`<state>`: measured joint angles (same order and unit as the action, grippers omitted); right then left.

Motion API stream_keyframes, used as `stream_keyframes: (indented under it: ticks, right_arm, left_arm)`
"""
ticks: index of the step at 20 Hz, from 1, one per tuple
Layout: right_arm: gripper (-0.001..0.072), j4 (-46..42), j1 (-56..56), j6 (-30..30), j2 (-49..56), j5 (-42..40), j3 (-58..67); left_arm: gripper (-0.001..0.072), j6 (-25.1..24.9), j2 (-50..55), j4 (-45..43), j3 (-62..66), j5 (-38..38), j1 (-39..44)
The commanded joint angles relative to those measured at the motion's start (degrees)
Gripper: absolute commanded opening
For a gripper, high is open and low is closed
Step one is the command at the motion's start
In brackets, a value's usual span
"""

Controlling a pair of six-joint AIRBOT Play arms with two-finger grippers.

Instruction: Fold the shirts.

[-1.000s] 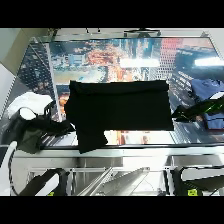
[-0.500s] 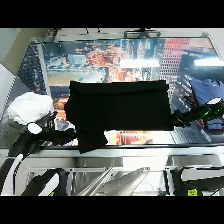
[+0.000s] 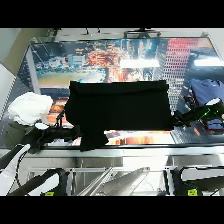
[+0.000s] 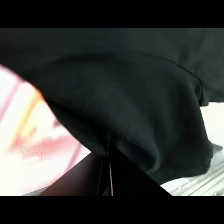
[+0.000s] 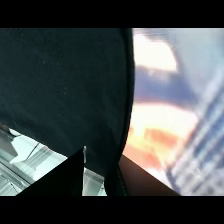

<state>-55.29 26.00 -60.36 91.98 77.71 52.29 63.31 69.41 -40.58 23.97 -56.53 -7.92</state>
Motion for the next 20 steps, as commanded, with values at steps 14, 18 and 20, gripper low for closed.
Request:
stream_keyframes:
  ticks: [14,18,20]
  right_arm:
    - [0.0020,-4.24,0.57,-3.52,-0.09,1.88,0.09]
    - [0.0020,-3.61,0.31,-4.68,-2.58,3.30,0.09]
    - [0.0020,-2.36,-0.04,-6.45,-7.78,3.26,0.11]
  left_arm:
    - [0.0017,21.75,-31.80,-12.48,-2.67,-19.52,-0.02]
    - [0.0017,21.86,-34.69,-12.44,-1.16,-16.74,-0.02]
    - [0.0017,21.46,-32.06,-12.44,3.10,-15.45,-0.02]
